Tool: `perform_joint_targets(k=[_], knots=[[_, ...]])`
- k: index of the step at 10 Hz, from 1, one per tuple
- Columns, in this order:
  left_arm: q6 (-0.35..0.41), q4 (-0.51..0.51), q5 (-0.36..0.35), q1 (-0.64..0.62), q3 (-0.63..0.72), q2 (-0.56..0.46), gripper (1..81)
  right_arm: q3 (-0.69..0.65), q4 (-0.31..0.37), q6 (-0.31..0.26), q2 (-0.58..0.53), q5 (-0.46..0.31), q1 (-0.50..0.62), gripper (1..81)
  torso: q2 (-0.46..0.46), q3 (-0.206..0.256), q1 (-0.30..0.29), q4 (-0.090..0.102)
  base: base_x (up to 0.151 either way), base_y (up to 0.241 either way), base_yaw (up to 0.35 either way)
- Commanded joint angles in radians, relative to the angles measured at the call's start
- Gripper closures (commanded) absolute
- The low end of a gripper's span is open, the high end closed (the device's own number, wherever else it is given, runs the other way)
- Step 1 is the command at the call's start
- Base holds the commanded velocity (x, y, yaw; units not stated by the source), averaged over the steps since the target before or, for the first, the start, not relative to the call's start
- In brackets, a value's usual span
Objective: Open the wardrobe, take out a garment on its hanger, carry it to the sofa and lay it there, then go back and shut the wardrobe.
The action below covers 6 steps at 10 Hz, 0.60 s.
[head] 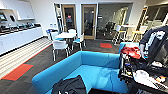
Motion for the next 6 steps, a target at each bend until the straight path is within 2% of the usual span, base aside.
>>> perform_joint_targets(k=[1, 6], knots=[[0.001, -0.006, 0.033, -0.034, -0.005, -0.006, 1.0, 0.003, -0.004, -0.007, 0.015, -0.056, 0.019, 1.0, 0.000, 0.000, 0.000, 0.000, 0.000, 0.000, 0.296], [0.001, -0.002, 0.038, -0.034, -0.005, -0.007, 1.0, 0.003, -0.007, -0.008, 0.019, -0.056, 0.021, 1.0, 0.000, 0.000, 0.000, 0.000, 0.000, 0.000, 0.314]])
